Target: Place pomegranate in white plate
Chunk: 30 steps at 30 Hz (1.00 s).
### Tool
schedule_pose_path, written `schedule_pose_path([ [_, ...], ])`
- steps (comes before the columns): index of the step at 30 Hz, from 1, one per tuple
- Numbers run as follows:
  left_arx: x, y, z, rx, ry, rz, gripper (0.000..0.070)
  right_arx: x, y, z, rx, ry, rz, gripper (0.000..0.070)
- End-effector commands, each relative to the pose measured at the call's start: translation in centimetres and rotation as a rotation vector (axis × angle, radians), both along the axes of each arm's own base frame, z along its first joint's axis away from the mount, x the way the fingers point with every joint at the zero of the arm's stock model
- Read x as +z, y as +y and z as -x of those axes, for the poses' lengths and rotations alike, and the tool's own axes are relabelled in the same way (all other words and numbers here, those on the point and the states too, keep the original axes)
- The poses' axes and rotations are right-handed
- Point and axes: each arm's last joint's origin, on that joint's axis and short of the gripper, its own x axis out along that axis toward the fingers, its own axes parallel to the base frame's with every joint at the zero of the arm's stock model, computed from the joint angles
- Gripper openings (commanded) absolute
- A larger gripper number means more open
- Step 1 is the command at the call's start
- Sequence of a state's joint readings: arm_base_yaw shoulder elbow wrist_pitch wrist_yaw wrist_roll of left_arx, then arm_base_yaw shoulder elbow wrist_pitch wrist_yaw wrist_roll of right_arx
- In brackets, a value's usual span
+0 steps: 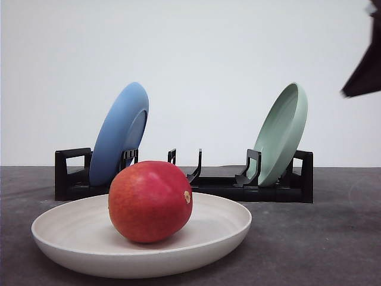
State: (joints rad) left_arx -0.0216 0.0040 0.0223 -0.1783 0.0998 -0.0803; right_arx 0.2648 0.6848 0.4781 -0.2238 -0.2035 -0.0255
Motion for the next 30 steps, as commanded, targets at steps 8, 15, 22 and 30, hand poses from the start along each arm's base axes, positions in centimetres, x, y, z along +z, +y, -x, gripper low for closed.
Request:
schedule_pose_path([
  [8,-0.4,0.0,0.0,0.004,0.013,-0.001,0.0000,-4.0,-2.8,3.4,-0.240,-0.160,0.047,0.0016],
  [15,-0.4,0.0,0.0,0.004,0.013,-0.001,0.0000,-6.9,-3.7,4.7,-0.313,-0.236,0.028,0.0016],
  [22,-0.4,0.0,0.0,0.004,0.013,-0.001,0.0000,-8.3,-4.0,5.2,-0.338,-0.295,0.018,0.0016],
  [30,-0.4,0.0,0.0,0.004,0.013,-0.001,0.0000,-8.7,-4.1,5.2,-0.354,-0.285,-0.013,0.0016],
])
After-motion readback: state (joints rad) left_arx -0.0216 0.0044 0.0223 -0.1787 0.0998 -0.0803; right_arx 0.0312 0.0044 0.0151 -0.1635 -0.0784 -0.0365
